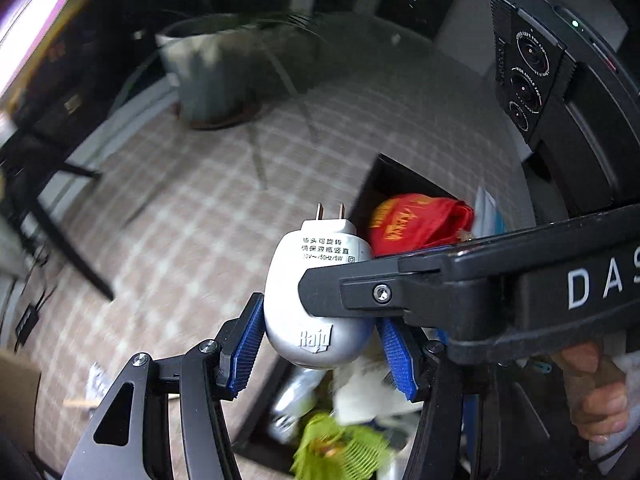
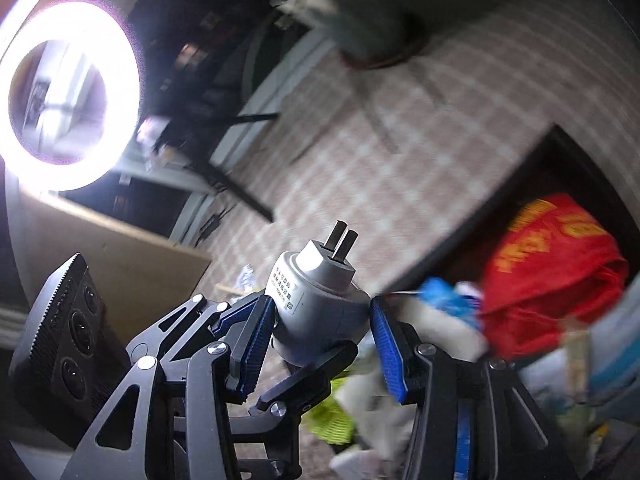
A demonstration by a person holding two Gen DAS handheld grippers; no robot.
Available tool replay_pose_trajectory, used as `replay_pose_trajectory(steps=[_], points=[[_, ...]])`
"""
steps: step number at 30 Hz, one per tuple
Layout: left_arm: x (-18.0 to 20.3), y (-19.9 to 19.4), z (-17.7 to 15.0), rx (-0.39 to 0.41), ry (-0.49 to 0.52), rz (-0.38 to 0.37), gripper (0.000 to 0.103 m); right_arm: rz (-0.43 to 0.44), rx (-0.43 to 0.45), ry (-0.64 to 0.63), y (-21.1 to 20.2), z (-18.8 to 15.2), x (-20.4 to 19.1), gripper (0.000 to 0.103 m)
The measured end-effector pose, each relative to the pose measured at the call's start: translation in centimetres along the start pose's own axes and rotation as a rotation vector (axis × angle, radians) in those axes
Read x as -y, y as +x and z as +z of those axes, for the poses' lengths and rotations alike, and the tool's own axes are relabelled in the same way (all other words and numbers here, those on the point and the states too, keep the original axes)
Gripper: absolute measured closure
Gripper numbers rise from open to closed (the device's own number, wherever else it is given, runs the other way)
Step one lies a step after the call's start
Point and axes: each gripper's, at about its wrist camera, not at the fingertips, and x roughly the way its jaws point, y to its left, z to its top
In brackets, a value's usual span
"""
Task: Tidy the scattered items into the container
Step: 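Grasp the white plug adapter with the right tool while the left tool steadies it, then carry the plug adapter over the bin and open the tools to release it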
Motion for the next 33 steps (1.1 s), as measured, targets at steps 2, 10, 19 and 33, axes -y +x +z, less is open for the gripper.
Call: replay_pose_trajectory(steps=[2, 10, 19, 33], points=[[1.3, 1.3, 0.5, -0.03, 0.037, -0.001, 0.043, -0.012, 0.008, 0.026, -0.6, 0.1, 1.5, 0.058], [4.9, 4.3, 1.0, -0.08, 0.104, -0.024, 0.043, -0.091, 0.019, 0.072, -2.0, -0.6, 4.8, 0.058], [4.7, 4.9, 1.3, -0.13, 0.09, -0.022, 0.031, -0.128, 0.051, 0.107, -3.7, -0.9, 6.2, 0.057], [-0.3, -4.4, -2.8, -0.003, -0.042, 0.112, 0.031, -0.163, 0.123, -0.064, -6.6, -1.4, 1.0, 0.052]])
